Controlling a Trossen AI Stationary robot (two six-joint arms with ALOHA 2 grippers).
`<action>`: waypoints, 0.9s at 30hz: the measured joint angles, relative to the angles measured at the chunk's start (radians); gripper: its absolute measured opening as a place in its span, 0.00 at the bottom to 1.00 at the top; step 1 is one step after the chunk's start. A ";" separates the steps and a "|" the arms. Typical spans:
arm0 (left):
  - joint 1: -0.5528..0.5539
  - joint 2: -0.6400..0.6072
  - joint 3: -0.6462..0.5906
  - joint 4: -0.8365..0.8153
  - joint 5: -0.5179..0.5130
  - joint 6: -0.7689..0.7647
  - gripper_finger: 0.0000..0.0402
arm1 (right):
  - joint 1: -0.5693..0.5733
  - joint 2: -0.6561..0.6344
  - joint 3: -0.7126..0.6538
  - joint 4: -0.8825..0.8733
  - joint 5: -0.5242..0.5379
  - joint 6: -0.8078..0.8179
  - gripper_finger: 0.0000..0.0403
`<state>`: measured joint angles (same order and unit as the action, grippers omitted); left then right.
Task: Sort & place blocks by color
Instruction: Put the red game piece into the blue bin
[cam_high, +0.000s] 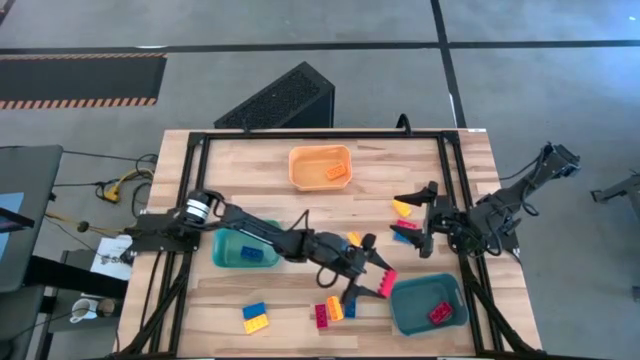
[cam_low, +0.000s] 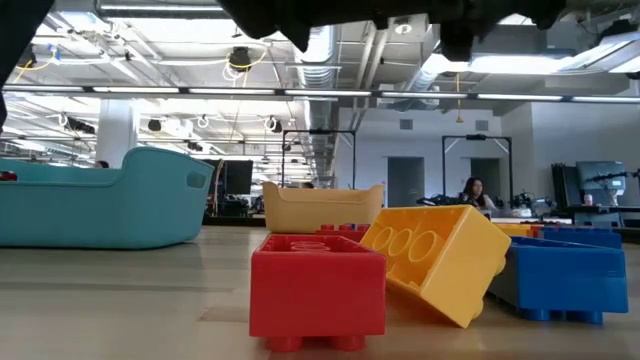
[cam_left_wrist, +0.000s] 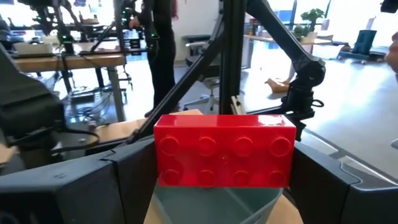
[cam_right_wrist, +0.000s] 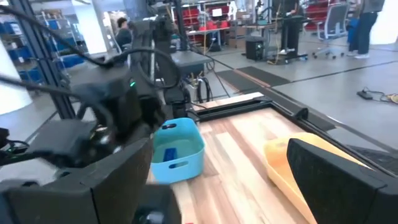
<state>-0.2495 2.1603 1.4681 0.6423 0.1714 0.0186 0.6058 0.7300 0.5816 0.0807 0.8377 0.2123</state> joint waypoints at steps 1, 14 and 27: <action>-0.002 0.015 0.015 0.001 -0.001 -0.003 0.67 | 0.003 0.000 0.000 0.002 0.001 0.000 0.98; -0.027 0.197 0.231 -0.001 0.000 -0.040 0.67 | 0.004 0.001 0.000 0.010 -0.001 0.026 0.98; -0.026 0.233 0.270 -0.022 -0.037 -0.115 0.72 | 0.004 0.001 0.000 0.010 -0.002 0.026 0.98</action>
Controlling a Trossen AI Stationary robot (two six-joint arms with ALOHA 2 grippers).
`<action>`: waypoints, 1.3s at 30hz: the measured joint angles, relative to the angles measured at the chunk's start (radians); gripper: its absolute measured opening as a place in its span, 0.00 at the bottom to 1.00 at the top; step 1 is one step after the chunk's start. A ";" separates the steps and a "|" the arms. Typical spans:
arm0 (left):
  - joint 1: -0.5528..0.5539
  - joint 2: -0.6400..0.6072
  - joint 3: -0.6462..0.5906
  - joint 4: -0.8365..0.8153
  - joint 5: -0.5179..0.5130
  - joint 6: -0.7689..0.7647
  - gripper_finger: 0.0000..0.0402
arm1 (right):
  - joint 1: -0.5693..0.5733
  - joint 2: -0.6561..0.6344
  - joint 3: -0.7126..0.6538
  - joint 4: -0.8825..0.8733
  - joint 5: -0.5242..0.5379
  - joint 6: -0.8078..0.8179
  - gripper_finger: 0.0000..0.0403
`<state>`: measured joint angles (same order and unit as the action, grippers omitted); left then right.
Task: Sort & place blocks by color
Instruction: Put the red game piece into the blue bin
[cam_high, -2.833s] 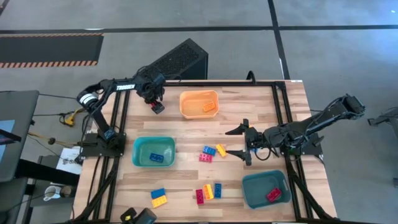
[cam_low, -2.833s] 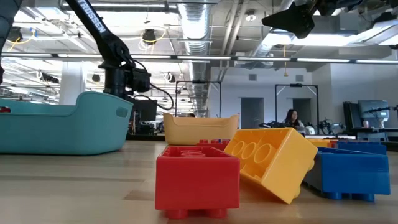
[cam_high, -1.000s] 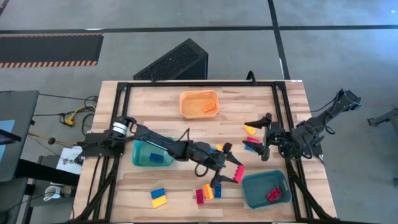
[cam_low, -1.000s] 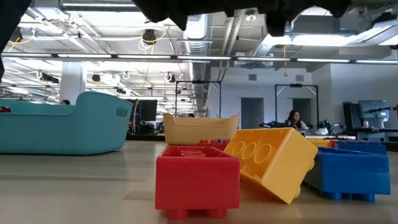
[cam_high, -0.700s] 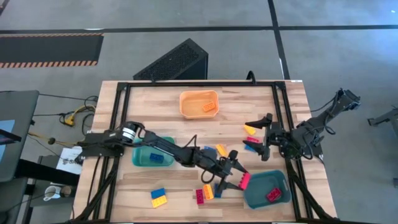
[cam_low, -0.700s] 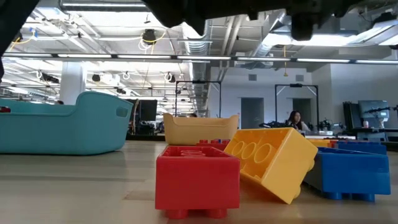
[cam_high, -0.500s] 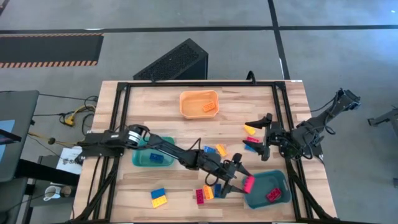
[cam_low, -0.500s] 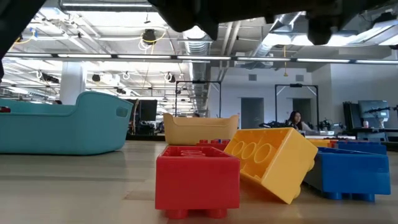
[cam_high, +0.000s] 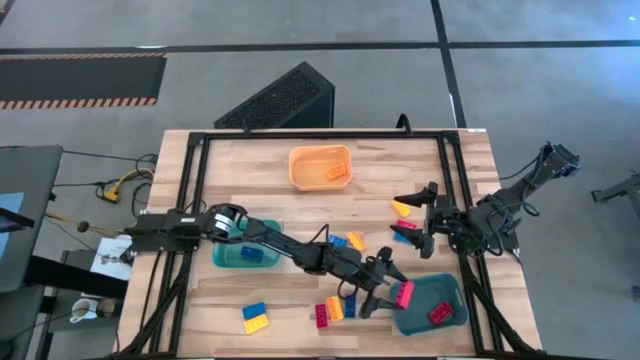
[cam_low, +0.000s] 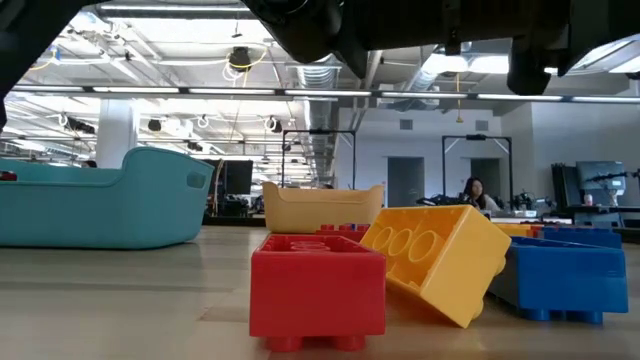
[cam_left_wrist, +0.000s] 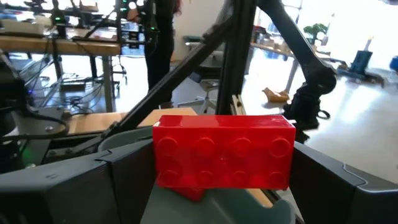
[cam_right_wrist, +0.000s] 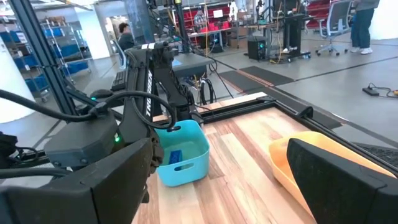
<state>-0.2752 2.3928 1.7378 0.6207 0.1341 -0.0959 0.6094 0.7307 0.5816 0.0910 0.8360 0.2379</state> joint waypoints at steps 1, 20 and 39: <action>0.000 0.000 0.000 0.001 -0.016 -0.018 0.73 | 0.000 0.000 0.000 0.000 0.000 0.000 0.98; 0.001 0.000 0.000 -0.004 0.136 -0.036 0.76 | -0.001 0.000 0.000 -0.001 0.000 -0.001 0.98; 0.014 -0.002 -0.001 -0.029 -0.015 -0.024 0.80 | -0.002 0.000 0.000 0.000 0.000 -0.002 0.98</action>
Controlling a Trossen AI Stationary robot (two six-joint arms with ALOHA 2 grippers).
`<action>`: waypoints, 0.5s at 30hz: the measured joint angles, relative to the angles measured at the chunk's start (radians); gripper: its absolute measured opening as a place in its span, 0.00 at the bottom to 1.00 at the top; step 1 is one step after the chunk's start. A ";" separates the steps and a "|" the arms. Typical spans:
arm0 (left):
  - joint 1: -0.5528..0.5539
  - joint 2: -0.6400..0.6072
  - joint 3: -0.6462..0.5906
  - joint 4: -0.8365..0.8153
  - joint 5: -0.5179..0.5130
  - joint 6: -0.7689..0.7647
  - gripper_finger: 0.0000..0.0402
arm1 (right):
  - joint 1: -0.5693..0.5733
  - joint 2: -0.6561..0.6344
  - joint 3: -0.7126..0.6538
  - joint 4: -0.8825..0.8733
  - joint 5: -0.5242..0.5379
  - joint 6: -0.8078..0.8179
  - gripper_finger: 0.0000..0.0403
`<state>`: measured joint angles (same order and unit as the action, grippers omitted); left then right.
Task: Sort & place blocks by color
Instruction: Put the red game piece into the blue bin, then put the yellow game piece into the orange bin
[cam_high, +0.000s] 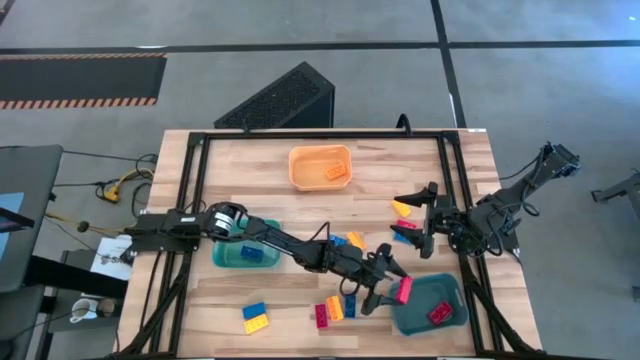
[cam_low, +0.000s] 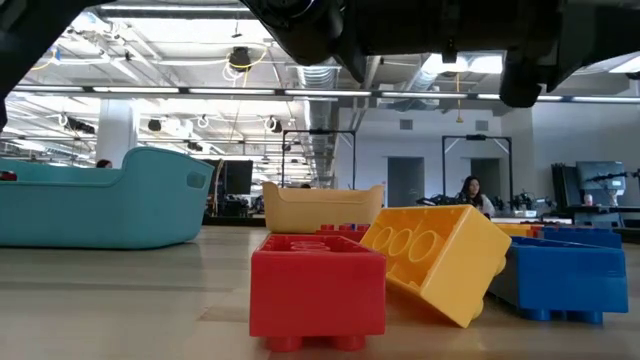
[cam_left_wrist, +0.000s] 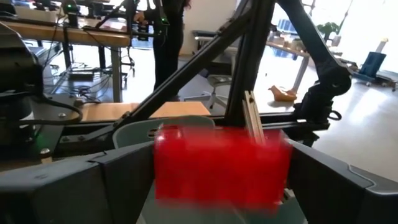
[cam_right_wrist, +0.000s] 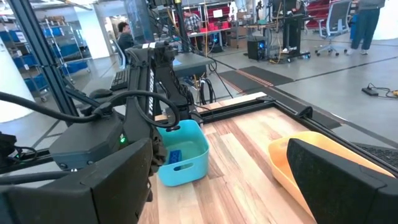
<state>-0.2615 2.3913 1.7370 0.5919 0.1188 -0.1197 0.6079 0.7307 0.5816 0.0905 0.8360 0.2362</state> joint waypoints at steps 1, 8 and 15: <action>0.000 0.000 0.000 -0.001 0.001 0.002 0.81 | 0.000 0.000 0.000 0.000 0.000 0.000 0.98; 0.000 0.000 0.000 0.000 0.008 0.003 0.94 | 0.000 0.000 0.000 0.000 0.000 0.000 0.98; 0.012 -0.001 0.000 -0.006 0.021 -0.044 0.99 | 0.000 0.002 0.000 -0.001 0.000 0.000 0.98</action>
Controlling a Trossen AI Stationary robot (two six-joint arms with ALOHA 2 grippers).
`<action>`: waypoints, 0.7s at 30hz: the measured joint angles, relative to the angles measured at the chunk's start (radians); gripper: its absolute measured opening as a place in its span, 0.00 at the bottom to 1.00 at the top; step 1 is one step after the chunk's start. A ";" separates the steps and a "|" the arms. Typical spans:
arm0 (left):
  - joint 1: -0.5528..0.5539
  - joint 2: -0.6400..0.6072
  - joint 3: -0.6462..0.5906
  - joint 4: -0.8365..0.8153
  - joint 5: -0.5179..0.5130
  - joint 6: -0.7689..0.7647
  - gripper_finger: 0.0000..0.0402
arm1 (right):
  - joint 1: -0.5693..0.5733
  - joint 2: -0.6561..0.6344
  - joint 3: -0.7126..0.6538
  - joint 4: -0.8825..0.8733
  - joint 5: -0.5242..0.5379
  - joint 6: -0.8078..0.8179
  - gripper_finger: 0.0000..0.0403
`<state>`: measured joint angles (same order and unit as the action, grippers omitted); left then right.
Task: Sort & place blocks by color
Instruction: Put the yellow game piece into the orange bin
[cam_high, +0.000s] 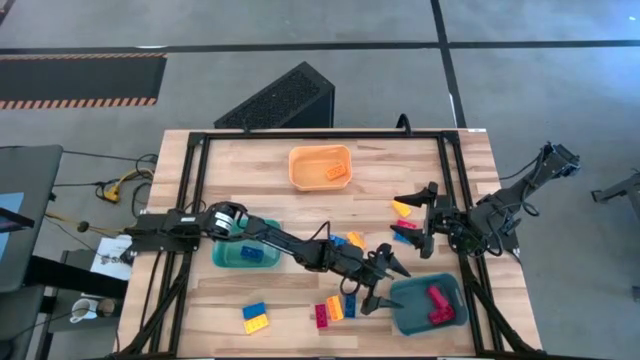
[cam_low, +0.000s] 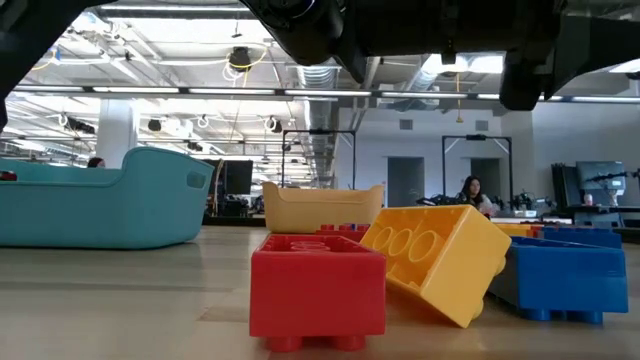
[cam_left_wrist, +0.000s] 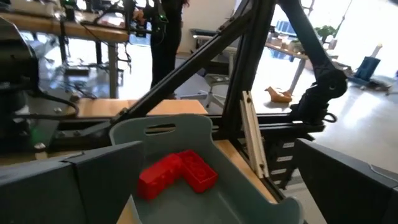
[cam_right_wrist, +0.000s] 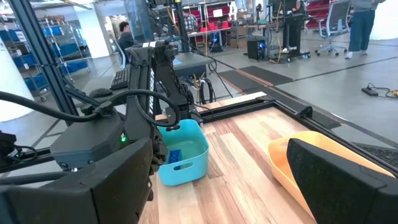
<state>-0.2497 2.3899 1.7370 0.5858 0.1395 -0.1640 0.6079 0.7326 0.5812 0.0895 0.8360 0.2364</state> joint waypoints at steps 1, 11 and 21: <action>0.006 -0.002 0.000 -0.002 0.016 -0.017 0.99 | 0.000 0.000 0.000 0.000 0.000 0.000 0.98; 0.097 -0.042 -0.002 -0.080 0.290 -0.123 0.99 | 0.000 0.001 0.000 -0.041 -0.001 0.001 0.98; 0.098 -0.048 -0.002 -0.112 0.238 -0.053 0.99 | 0.026 0.001 0.000 -0.052 -0.005 0.001 0.98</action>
<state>-0.1519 2.3414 1.7355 0.4733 0.3778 -0.2166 0.6340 0.7338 0.5812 0.0376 0.8315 0.2379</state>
